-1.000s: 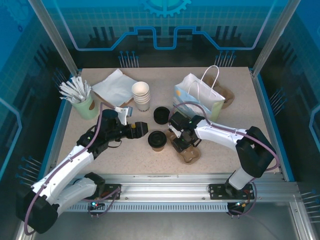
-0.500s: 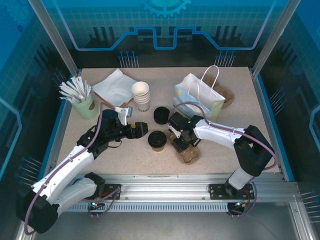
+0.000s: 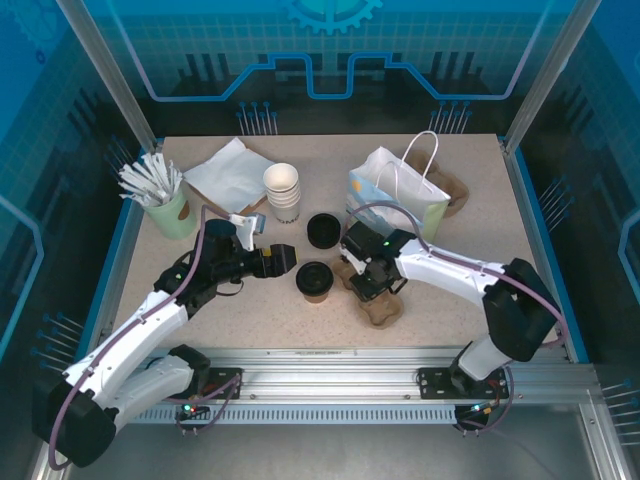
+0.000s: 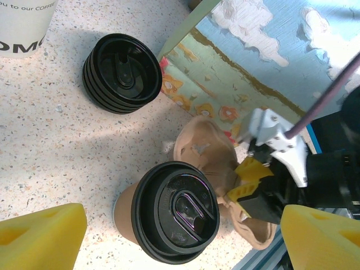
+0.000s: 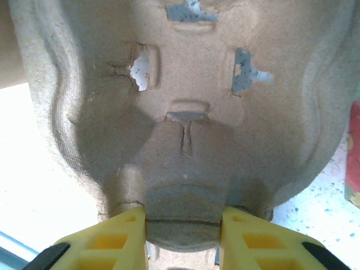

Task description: Pack the takeout coffee

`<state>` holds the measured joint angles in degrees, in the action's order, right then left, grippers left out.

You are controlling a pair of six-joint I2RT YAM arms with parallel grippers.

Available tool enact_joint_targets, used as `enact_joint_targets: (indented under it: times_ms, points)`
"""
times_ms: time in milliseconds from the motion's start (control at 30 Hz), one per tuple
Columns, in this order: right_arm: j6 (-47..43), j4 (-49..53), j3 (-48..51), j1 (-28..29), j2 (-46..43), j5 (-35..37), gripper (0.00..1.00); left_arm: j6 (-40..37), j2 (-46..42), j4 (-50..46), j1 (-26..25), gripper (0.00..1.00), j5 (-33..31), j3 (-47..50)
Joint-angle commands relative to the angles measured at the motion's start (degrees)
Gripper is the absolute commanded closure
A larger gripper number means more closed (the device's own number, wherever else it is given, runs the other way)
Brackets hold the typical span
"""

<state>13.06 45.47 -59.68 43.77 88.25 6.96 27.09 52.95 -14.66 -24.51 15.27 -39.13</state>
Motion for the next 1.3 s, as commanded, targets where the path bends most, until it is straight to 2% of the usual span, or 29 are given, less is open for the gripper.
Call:
enact_joint_targets:
  times_ms: [0,267,400,600,833,933,1033,1267]
  points:
    - [-0.87,3.17,0.81,-1.06,-4.36,-1.20,0.69,0.78,0.55,1.51,0.51,0.09,0.13,0.81]
    - [-3.82,9.56,-3.09,-1.05,-12.04,-3.34,0.70,0.85,1.96,2.09,0.49,0.10,-1.07,-0.36]
    - [-5.12,10.76,-8.65,-0.59,-15.14,-7.66,0.70,1.94,2.09,2.48,0.50,0.10,-3.82,-1.39]
    - [-7.72,12.17,-21.41,0.48,-15.37,-13.65,0.71,4.36,-0.13,2.90,0.23,0.14,-11.62,-4.26]
    - [-11.44,16.58,-40.88,-0.58,-11.68,-13.92,0.71,4.92,-0.03,5.20,-0.44,0.15,-16.12,-9.02]
    - [-12.17,18.24,-48.44,-3.46,-9.47,-13.93,0.70,3.54,3.52,7.94,-0.97,0.16,-13.98,-12.06]
    - [-12.58,19.64,-55.33,-7.39,-7.05,-14.83,0.71,-0.47,9.44,8.80,-1.43,0.16,-8.49,-17.62]
    - [-11.52,18.70,-64.22,-18.09,-3.51,-19.43,0.71,-11.23,23.40,8.20,-1.49,0.17,-1.45,-31.62]
